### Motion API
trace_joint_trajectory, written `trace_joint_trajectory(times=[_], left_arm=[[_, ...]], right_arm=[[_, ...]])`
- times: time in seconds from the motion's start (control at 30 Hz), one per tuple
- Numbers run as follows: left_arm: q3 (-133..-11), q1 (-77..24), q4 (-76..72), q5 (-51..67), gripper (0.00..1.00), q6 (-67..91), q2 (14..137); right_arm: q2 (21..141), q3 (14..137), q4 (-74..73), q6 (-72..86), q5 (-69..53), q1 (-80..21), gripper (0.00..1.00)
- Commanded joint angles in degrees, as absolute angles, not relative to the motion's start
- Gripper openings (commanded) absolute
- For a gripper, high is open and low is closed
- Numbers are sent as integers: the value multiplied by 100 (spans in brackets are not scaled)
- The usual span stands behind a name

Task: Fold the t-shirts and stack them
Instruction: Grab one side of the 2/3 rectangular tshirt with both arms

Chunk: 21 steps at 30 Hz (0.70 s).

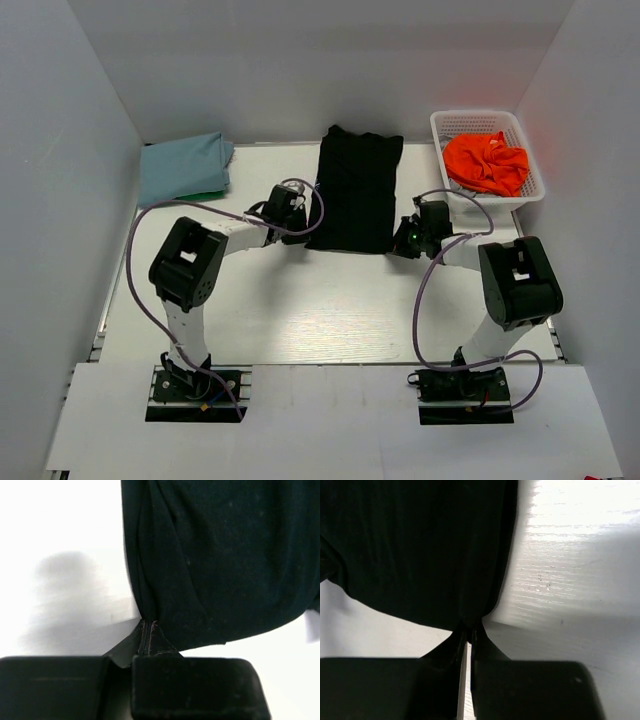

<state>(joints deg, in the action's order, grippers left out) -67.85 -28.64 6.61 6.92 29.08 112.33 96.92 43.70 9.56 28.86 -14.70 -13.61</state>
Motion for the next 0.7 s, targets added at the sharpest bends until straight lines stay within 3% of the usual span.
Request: trace_joint_trajectory(times=[0.0, 0.2, 0.43, 0.5, 0.67], left_arm=[[-6154, -2918, 469, 729, 0, 2752, 10698], [-5099, -2971, 395, 843, 0, 2970, 9257], [-4334, -3216, 1903, 2003, 0, 3584, 7291], [-4333, -3270, 2222, 2373, 0, 3586, 6779], [-5632, -3322, 3760, 2952, 0, 3524, 6223]], right_arm=[[9555, 4342, 898, 2594, -1449, -1353, 0], [8063, 3824, 18, 2234, -1819, -1415, 0], [6069, 3647, -2955, 1846, -2434, -1520, 0], [5802, 4032, -3382, 1802, -2671, -1538, 0], [5230, 5228, -4963, 1732, -2462, -1521, 0]])
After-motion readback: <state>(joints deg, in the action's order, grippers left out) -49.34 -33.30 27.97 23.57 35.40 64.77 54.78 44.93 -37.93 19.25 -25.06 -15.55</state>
